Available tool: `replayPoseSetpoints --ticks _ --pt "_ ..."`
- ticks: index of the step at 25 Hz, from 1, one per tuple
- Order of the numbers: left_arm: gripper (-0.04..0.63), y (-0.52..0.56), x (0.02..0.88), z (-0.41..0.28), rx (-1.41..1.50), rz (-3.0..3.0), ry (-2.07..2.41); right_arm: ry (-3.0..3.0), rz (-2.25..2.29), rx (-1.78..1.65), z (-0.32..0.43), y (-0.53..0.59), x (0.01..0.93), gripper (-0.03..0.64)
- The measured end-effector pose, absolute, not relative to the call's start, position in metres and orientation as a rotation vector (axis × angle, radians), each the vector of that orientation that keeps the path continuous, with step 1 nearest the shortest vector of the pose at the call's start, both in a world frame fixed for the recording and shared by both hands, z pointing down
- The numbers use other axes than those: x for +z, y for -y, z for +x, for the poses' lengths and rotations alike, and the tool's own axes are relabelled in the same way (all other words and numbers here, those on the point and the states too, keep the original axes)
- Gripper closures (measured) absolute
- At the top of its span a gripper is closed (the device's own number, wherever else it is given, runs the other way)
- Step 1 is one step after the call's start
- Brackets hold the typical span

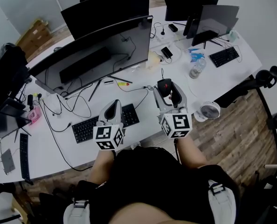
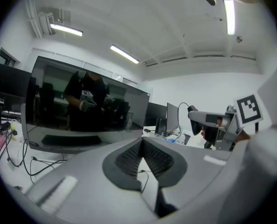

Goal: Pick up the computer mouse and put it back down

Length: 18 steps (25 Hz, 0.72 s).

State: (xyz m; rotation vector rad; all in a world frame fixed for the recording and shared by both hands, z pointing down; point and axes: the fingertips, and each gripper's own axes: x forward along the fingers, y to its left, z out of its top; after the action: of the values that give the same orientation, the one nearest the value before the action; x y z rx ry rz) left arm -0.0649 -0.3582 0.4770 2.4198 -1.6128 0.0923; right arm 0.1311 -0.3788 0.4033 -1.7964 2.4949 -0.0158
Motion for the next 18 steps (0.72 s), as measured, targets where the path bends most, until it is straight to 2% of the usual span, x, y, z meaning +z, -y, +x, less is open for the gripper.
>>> replayPoseSetpoints --ticks 7,18 --pt "0.543 0.365 0.479 -0.064 0.095 2.420 1.598 -2.546 -1.847 -0.129 0.132 0.392 0.437 0.351" --pt "0.543 0.370 0.482 -0.067 0.101 2.395 1.607 -2.772 -2.055 -0.539 0.129 0.399 0.614 0.351"
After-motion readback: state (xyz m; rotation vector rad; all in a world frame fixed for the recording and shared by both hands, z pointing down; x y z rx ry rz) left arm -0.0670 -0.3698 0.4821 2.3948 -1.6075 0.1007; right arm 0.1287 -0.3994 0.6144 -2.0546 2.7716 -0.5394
